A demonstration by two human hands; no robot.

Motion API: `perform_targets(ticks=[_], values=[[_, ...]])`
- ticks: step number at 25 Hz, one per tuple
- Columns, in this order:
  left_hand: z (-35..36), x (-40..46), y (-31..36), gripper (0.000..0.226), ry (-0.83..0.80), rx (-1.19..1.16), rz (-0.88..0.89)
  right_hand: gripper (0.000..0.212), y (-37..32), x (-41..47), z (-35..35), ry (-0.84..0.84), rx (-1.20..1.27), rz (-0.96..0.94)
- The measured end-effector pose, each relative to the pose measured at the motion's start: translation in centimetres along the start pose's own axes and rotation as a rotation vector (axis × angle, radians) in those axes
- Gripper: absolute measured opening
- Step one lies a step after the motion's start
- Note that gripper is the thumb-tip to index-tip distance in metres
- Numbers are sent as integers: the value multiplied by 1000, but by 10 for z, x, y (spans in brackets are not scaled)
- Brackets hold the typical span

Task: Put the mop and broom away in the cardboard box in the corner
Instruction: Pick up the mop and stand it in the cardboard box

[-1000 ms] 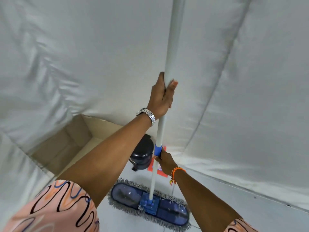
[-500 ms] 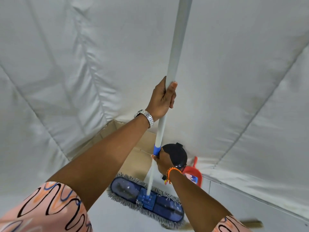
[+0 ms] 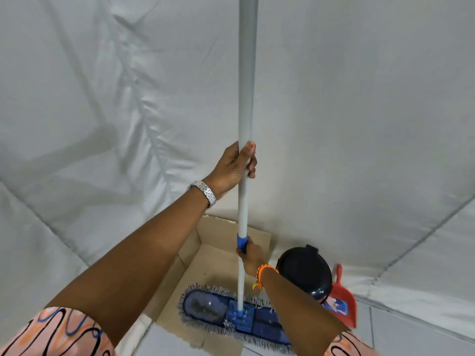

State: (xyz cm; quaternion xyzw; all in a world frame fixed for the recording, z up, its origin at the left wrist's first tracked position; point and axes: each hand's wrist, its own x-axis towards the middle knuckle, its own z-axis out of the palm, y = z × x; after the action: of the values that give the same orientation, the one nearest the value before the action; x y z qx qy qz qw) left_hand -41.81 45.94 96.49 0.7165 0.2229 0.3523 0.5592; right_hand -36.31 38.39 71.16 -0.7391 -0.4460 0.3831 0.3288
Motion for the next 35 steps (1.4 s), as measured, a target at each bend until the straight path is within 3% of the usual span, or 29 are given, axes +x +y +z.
perform_targets(ticks=[8,15,19,25,32,35], values=[[-111,96,-86,44,-212,-65,-44,30,-28,150,54,85,41,108],[-176,165,-169,30,-309,-69,-54,33,-39,266,98,117,76,216],[-194,191,-209,23,-313,-81,-20,34,-23,310,112,175,127,260],[-204,221,-283,32,-345,-98,-28,34,14,371,131,231,170,337],[-192,263,-321,49,-308,-51,-16,26,48,420,138,234,245,357],[-186,274,-329,46,-319,-43,-42,27,55,429,137,263,252,341]])
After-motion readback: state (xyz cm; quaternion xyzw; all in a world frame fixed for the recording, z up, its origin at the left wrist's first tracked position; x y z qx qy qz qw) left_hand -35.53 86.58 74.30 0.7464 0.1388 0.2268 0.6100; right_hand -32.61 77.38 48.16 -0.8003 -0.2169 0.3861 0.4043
